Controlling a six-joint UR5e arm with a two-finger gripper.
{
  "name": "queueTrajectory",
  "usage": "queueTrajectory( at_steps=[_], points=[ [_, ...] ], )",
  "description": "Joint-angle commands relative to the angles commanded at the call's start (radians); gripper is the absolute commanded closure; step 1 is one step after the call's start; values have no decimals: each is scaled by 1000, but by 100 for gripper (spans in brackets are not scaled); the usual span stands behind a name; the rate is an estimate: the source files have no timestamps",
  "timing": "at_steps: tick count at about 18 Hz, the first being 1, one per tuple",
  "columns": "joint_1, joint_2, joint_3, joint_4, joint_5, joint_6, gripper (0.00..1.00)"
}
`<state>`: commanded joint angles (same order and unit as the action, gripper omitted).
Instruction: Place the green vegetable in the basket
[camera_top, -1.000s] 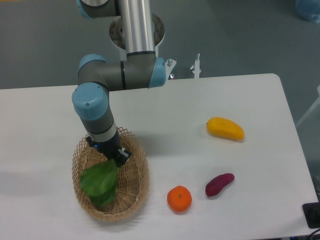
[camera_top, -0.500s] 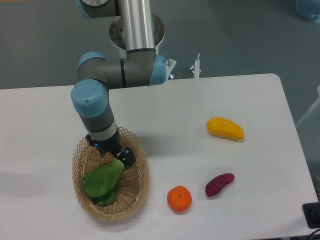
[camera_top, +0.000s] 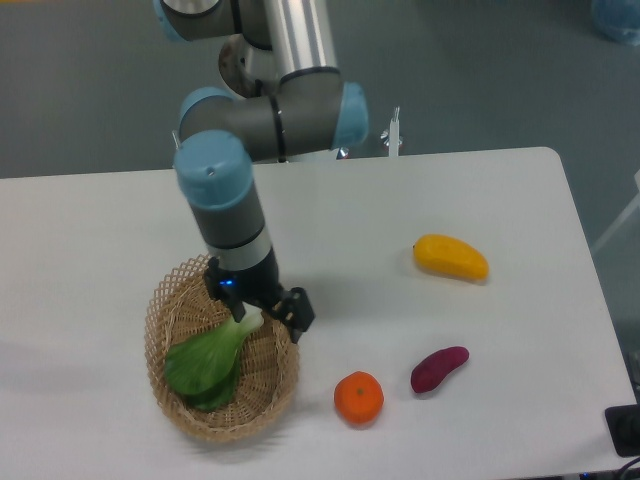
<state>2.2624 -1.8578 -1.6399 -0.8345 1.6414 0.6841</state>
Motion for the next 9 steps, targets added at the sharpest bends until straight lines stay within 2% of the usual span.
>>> queueTrajectory(
  at_steps=[3, 5, 9],
  points=[
    [42, 8, 28, -14, -9, 40, 0],
    [81, 11, 43, -34, -32, 115, 0],
    [164, 60, 71, -170, -84, 303, 0]
  ],
)
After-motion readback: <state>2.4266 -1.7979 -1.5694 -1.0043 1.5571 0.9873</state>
